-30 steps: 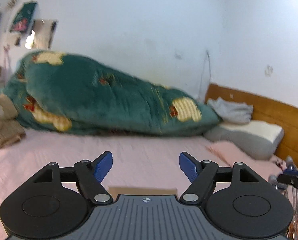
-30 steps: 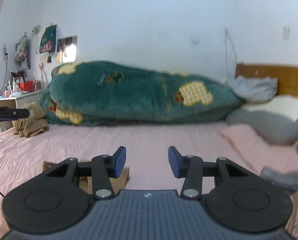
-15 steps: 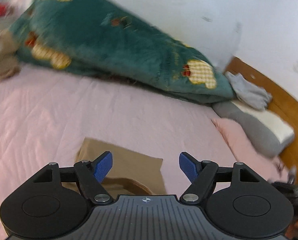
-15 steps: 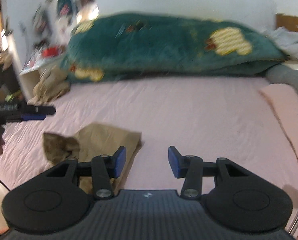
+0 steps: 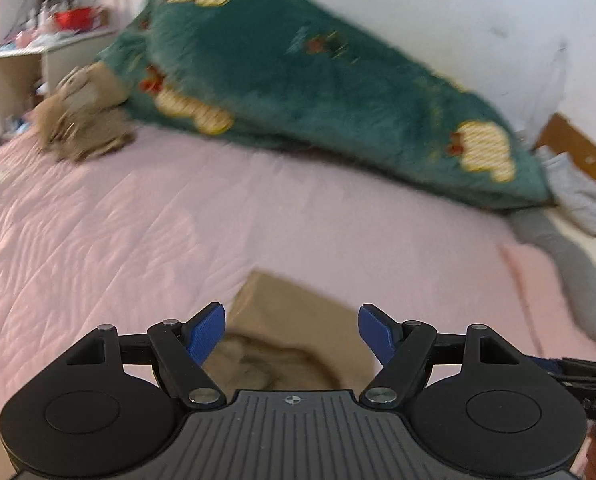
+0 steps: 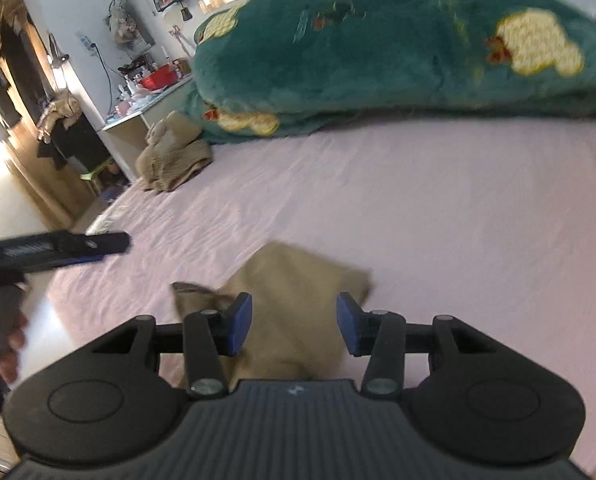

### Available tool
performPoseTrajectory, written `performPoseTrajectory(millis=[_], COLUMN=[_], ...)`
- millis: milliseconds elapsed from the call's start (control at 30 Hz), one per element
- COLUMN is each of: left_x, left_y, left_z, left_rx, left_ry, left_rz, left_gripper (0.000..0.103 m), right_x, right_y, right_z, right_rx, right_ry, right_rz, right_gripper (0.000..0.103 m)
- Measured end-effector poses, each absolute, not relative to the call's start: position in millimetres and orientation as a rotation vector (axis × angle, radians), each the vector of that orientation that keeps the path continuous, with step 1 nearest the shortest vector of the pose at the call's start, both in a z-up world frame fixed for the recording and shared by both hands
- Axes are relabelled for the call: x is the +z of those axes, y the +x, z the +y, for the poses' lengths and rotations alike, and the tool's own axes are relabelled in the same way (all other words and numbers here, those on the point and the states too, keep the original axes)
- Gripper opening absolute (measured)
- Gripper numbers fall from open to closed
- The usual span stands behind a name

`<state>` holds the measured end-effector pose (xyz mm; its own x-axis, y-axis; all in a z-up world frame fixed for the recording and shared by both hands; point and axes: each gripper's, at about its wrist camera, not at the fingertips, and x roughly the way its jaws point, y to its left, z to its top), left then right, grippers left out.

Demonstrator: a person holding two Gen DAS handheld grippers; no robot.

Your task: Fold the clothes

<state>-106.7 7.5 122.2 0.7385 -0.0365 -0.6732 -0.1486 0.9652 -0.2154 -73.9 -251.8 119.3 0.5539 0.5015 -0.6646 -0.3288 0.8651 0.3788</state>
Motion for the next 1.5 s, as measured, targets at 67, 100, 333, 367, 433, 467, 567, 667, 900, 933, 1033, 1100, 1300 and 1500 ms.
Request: performPoseTrajectory(millis=[67,100,333,367,433,467,567,667,900,933,1033,1100,1300,1500], left_x=[106,97,36,28,12,6,-9,-10,-31,-40,-80,-109,-143,-149], left_y=[-109,-108,-99,-98,-91,-87,-78,-70,-31,-26,-27,-28,-38,-37], left_z=[11,13,28,30,37,46,67,83,77,80,90,100,147,144], left_rx=[0.122,0.136,0.228,0.241,0.244,0.219,0.141,-0.035,-0.4,-0.438,-0.533,-0.603,-0.748,-0.764], left_ry=[-0.263,-0.249,-0.143,-0.128,-0.098,-0.113,-0.164,-0.201,-0.021,-0.041,-0.027,-0.048,-0.251,-0.299], left_rz=[0.778,0.779,0.78,0.78,0.787,0.783,0.782,0.734,0.717,0.73,0.73,0.732,0.563,0.558], left_gripper=[0.075,0.075,0.075,0.075,0.075,0.075,0.075,0.075,0.075,0.075,0.075,0.075,0.076,0.076], right_x=[102,95,45,37,21,14,5,8,12,7,-14,-29,-49,-63], right_y=[-77,-77,-86,-85,-82,-82,-90,-97,-72,-67,-58,-54,-66,-74], right_z=[-239,-233,-202,-199,-193,-190,-187,-181,-142,-138,-129,-124,-116,-105], right_rx=[0.523,0.528,0.457,0.419,0.343,0.311,0.253,0.196,0.207,0.222,0.253,0.252,0.217,0.175], right_ry=[0.244,0.246,0.342,0.354,0.379,0.391,0.419,0.382,0.098,0.104,0.176,0.202,0.189,0.159], right_rz=[0.887,0.899,0.88,0.89,0.909,0.915,0.904,0.849,0.832,0.846,0.854,0.854,0.814,0.711], right_gripper=[0.047,0.047,0.047,0.047,0.047,0.047,0.047,0.047,0.047,0.047,0.047,0.046,0.046,0.049])
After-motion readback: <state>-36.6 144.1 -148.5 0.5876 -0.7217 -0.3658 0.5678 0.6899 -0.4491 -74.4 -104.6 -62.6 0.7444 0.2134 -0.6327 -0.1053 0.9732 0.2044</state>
